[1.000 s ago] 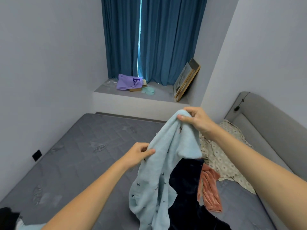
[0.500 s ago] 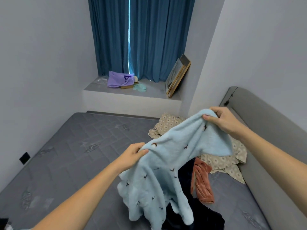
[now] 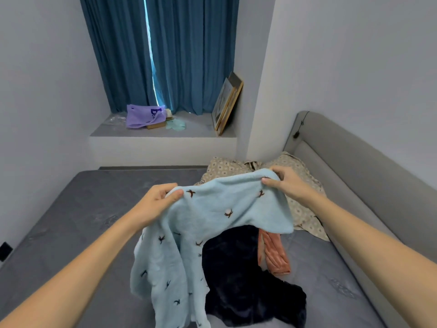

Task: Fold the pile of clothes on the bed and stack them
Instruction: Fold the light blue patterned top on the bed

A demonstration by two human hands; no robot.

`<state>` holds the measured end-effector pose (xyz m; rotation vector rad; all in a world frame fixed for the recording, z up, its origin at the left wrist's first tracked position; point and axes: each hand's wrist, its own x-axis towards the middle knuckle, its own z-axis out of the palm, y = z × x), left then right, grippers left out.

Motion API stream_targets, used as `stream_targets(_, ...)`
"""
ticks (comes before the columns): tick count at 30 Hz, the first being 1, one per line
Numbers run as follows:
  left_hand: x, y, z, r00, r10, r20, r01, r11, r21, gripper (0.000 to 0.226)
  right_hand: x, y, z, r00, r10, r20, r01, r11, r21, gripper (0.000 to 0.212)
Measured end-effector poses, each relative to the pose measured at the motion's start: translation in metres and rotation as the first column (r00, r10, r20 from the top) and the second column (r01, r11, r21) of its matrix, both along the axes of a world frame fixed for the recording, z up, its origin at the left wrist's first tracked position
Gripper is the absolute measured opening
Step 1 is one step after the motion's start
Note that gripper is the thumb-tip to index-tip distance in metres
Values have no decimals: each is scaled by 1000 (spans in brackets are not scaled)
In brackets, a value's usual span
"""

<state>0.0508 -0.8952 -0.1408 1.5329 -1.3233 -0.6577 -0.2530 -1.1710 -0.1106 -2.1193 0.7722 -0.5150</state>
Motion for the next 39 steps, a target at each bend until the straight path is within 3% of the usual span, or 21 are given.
stream_targets(4, -7, -9, 11, 995, -67, 74, 66, 998, 15, 51, 20, 13, -22, 981, 127, -146, -135, 990, -45, 35)
stream_targets(6, -14, -16, 18, 988, -116, 107, 112, 993, 45, 44, 46, 40, -31, 970, 219, -107, -223, 975, -26, 61)
stream_targets(8, -22, -22, 20, 979, -151, 139, 144, 988, 62, 29, 78, 72, -38, 943, 330, -29, -329, 943, 38, 71)
stream_targets(12, -23, -21, 16, 981, -148, 129, 143, 989, 43, 20, 121, 113, -41, 887, 461, 43, -462, 875, 148, 44)
stream_targets(18, -7, 9, -8, 997, -59, -54, 60, 998, 32, 24, 137, 129, -32, 878, 455, 150, -478, 851, 219, 43)
stream_targets(22, 0, 35, -41, 994, -30, -106, 50, 980, 191, 40, 141, 125, -28, 891, 419, 177, -450, 867, 212, 32)
stream_targets(25, 3, 49, -66, 992, -54, -114, 85, 953, 290, 38, 137, 116, -24, 909, 380, 171, -411, 883, 224, 31)
stream_targets(30, 17, 47, -61, 1000, 22, -22, -19, 990, 140, 38, 116, 91, -18, 928, 352, 124, -371, 907, 201, 15)
stream_targets(32, 17, 38, -40, 998, 52, 43, -53, 998, 33, 40, 107, 80, -16, 935, 330, 128, -347, 925, 153, 22)
stream_targets(36, 7, 12, 13, 997, -1, 77, 6, 998, -66, 37, 104, 76, 0, 911, 405, 74, -410, 908, 84, 16)
stream_targets(39, -5, -11, 41, 986, -50, 157, 58, 997, -43, 33, 125, 98, 11, 869, 496, 3, -495, 867, 48, 45)
